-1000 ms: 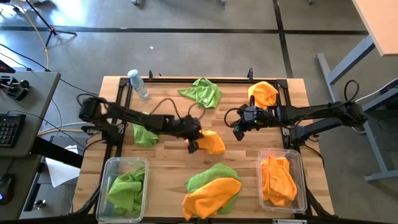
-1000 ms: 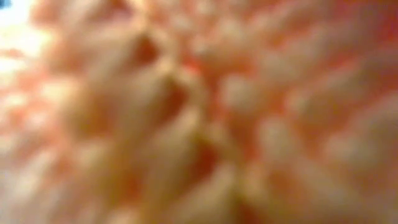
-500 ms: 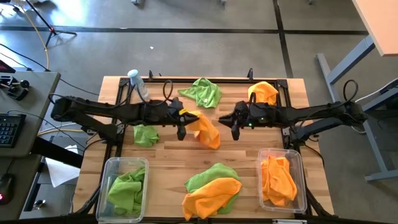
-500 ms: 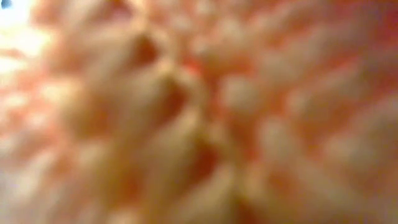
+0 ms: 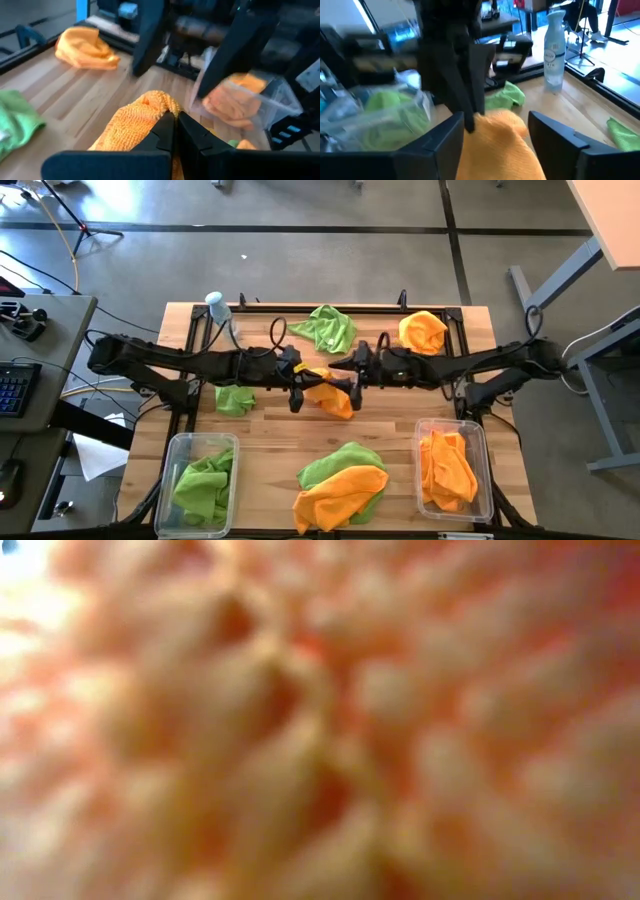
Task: Sort microfiber towel by color & place in baskets
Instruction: Put the yellow towel into the right transparent bin
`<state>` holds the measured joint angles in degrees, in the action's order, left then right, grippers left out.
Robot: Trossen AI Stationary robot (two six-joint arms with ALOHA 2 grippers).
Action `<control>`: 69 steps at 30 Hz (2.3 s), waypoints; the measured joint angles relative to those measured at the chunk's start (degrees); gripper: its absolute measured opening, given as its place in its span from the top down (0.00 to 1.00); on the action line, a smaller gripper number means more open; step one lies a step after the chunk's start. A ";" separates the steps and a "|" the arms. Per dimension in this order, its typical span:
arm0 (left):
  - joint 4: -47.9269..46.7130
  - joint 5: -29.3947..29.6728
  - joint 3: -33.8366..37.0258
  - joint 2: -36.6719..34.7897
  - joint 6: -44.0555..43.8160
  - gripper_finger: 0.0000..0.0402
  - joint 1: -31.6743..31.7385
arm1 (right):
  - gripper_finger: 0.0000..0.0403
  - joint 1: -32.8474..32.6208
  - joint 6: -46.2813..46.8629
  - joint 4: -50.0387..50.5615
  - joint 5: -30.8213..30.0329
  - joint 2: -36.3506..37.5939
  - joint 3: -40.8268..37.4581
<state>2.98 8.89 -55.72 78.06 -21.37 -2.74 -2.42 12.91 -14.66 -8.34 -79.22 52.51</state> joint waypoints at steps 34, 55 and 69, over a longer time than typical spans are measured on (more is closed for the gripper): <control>-13.75 -2.71 -5.54 -2.24 6.57 0.73 0.52 | 0.98 -0.90 3.87 35.45 -0.22 -3.43 15.28; -1.46 -9.76 13.95 -2.38 1.44 0.77 -0.81 | 1.00 -30.22 45.69 81.17 -15.10 15.01 27.05; -0.68 -9.27 13.97 -2.38 0.94 0.77 1.33 | 1.00 -48.64 73.72 99.39 6.74 4.52 45.03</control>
<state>2.31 -0.38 -41.76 75.68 -20.43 -1.41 -51.06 86.63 84.73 -1.60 -74.70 97.54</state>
